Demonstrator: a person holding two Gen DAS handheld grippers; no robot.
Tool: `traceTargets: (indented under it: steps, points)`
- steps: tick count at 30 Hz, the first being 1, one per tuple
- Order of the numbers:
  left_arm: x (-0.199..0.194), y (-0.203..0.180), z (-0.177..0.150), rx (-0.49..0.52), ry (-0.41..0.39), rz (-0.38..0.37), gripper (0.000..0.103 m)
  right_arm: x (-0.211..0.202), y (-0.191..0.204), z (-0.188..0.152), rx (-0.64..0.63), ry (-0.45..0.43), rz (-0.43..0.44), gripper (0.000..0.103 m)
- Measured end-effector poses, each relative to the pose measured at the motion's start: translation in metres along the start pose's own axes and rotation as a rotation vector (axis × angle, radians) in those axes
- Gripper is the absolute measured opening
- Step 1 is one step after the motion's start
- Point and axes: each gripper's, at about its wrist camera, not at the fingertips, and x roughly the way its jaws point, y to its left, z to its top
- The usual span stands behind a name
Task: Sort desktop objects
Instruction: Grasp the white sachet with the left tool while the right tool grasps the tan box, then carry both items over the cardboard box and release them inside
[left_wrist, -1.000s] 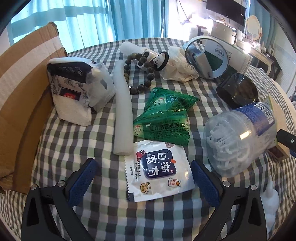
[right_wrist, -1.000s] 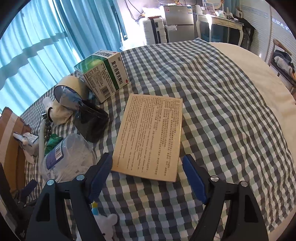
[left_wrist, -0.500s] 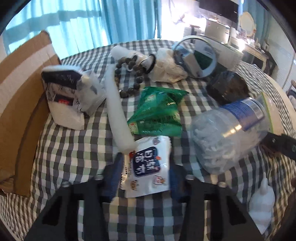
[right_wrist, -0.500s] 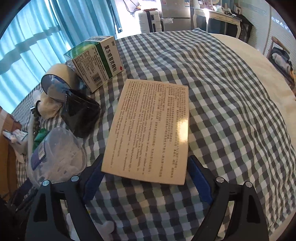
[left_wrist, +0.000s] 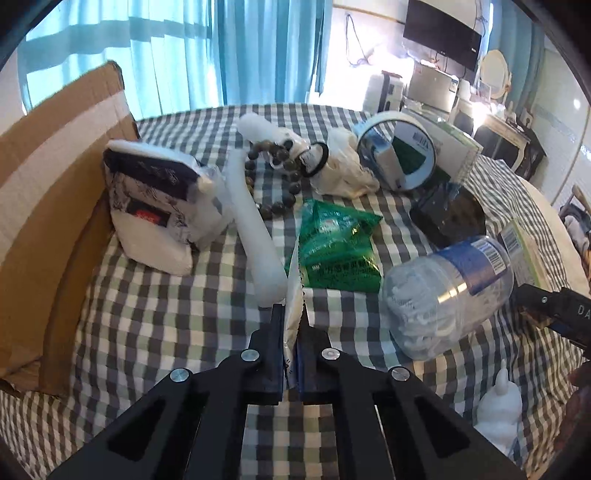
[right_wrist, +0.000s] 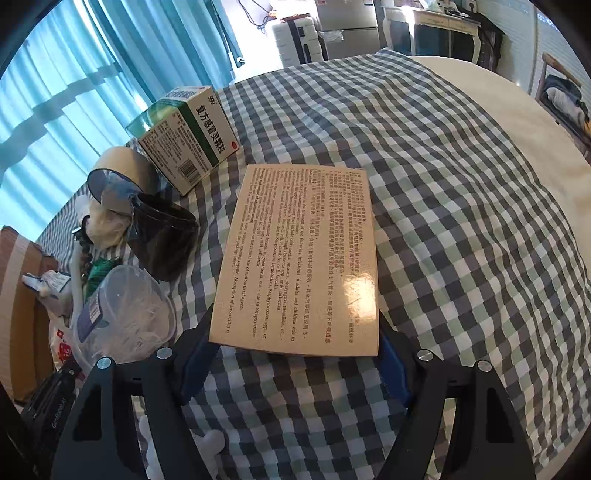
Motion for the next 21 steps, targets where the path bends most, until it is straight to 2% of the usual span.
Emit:
traceTargets:
  steps: [8,13,21]
  points:
    - [-0.015,-0.014,0.001,0.033,-0.034,0.004,0.004,-0.02,-0.001,0.004,0.006,-0.024,0.025,0.075]
    - [-0.024,-0.009,0.006,0.025,-0.057,-0.002,0.004,-0.028,0.001,-0.004,0.003,-0.031,0.035,0.075]
    - [-0.053,-0.003,0.009,0.013,-0.095,-0.016,0.004,-0.068,0.015,-0.014,-0.044,-0.086,0.056,0.075]
